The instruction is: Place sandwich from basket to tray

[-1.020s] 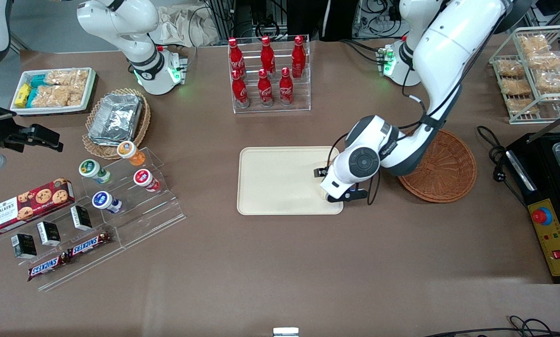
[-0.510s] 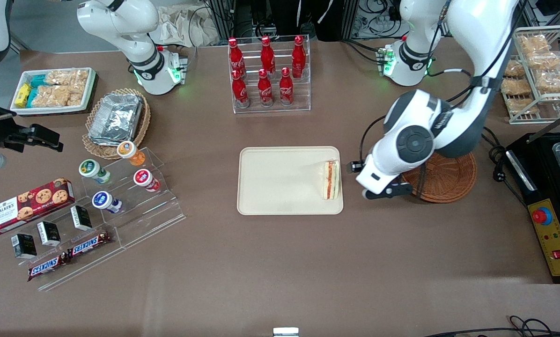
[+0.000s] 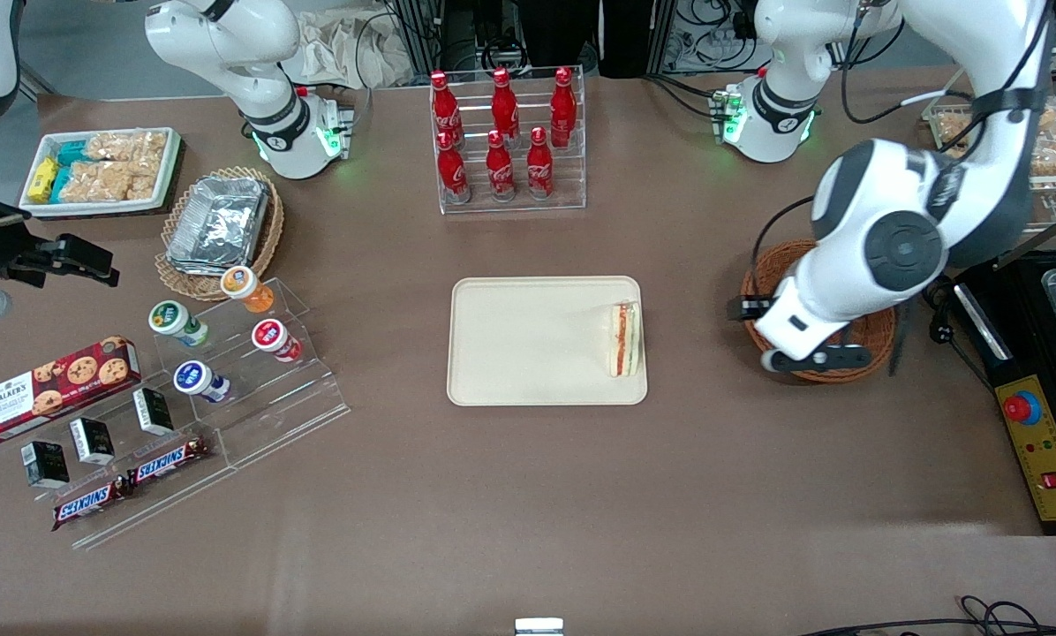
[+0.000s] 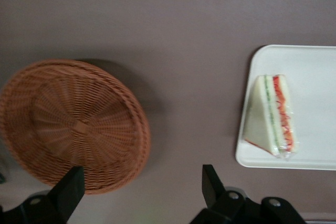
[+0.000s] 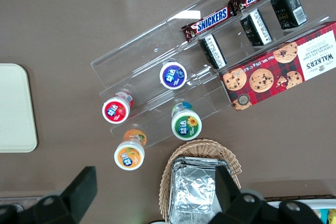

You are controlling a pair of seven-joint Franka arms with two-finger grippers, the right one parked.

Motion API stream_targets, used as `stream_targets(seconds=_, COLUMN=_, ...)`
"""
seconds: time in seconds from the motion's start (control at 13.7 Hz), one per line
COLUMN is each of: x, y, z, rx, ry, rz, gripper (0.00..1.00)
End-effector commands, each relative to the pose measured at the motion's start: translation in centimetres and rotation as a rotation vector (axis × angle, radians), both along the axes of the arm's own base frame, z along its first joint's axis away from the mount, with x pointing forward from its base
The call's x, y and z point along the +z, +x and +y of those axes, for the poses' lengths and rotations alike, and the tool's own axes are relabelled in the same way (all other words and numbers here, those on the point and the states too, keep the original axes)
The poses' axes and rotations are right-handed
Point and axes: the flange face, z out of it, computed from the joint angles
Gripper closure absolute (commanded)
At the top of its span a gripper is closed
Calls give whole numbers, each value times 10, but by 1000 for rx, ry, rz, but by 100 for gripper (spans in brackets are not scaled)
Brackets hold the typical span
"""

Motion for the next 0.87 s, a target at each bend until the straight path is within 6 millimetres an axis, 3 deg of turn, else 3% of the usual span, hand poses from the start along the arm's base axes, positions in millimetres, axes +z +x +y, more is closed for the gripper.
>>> stream_targets(seconds=0.0, x=35, y=-13, z=39, rx=-66, ry=15, rz=-34, gripper=1)
stream_targets(seconds=0.29, x=63, y=-13, z=119, rx=-125, ry=-13, rz=-32, gripper=1)
stream_targets(seconds=0.44, x=93, y=-15, z=147, rx=-133, ry=-16, rz=-60, gripper=1)
stream_targets(seconds=0.66, x=147, y=-13, z=169, rx=-140, ry=-16, rz=-103, gripper=0)
stream_targets(seconds=0.8, x=167, y=-11, z=171, rx=-165, ry=-15, rz=-135, gripper=0)
